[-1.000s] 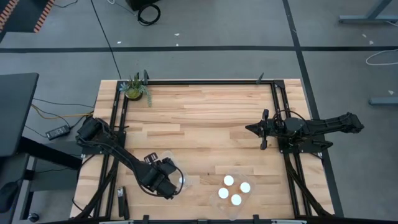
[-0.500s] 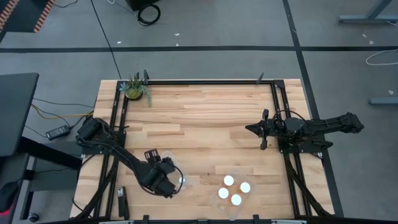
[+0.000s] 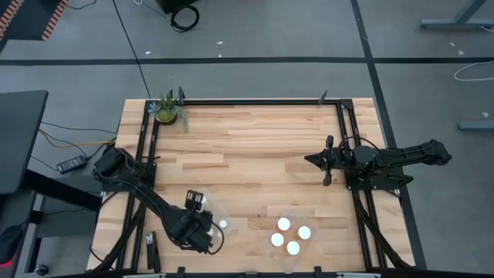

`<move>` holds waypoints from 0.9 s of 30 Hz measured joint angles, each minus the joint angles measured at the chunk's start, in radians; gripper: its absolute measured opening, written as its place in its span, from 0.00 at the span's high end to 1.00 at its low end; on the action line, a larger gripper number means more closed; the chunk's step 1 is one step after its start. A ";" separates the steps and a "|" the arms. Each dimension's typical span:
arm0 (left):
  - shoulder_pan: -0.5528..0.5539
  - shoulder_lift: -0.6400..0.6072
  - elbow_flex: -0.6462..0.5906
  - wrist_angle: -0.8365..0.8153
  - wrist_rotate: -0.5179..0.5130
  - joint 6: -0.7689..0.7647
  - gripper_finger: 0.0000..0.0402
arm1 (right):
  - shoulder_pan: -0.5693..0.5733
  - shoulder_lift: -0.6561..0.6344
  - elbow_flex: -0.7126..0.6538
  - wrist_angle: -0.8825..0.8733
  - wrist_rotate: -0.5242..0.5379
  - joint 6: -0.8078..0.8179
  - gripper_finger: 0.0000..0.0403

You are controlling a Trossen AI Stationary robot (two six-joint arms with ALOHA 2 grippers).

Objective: Pick and place medicine bottles into bin by pill shape (circle, oval)
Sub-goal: Put the small orange pill bottle into the left transparent bin

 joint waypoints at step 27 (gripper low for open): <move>0.119 0.000 -0.057 0.161 0.199 0.597 0.60 | 0.000 0.000 0.000 0.000 0.000 0.000 0.95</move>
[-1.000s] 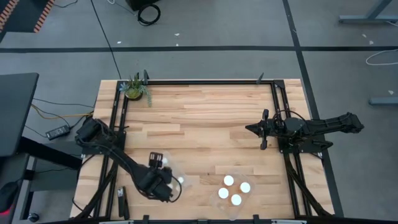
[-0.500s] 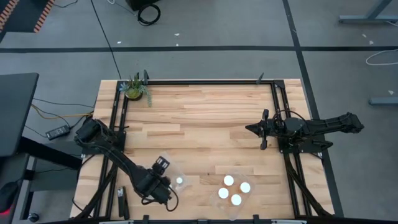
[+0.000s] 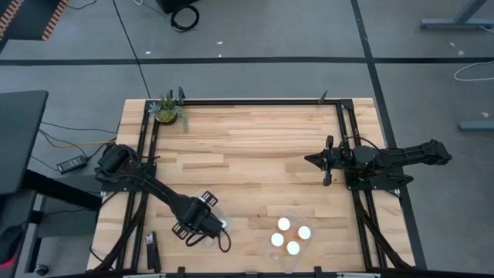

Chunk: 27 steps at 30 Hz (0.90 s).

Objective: Pick and place medicine bottles into bin by pill shape (circle, oval)
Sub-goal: Put the small orange pill bottle into the left transparent bin

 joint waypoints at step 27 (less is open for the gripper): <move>0.007 0.001 -0.095 0.056 -0.024 0.104 0.66 | 0.000 0.000 0.000 0.000 0.000 0.000 0.95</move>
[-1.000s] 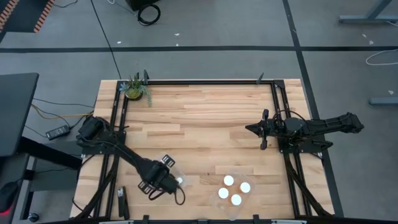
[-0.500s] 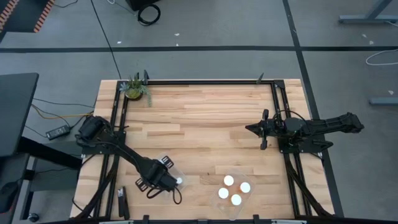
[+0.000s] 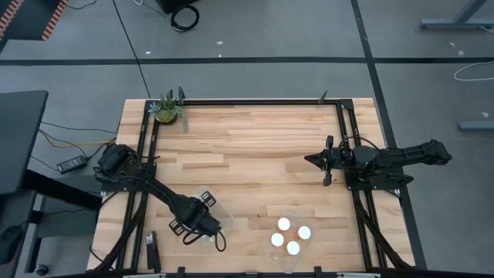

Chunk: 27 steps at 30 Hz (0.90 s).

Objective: Pick and place medicine bottles into bin by pill shape (circle, oval)
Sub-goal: Put the small orange pill bottle into the left transparent bin

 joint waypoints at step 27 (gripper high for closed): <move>0.023 0.000 0.003 -0.045 0.019 -0.020 0.79 | 0.000 0.000 0.000 0.000 0.000 0.000 0.95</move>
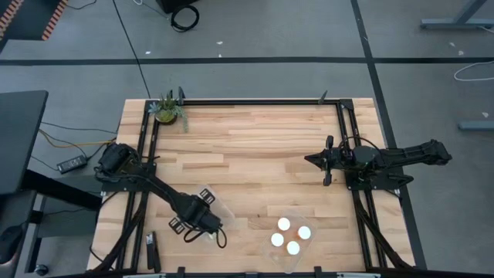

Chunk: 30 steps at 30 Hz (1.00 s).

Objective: Pick and place medicine bottles into bin by pill shape (circle, oval)
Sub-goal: Put the small orange pill bottle into the left transparent bin

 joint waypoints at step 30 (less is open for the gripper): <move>0.031 -0.001 0.135 -0.155 0.001 -0.088 0.77 | 0.000 0.000 0.000 0.000 0.000 0.000 0.95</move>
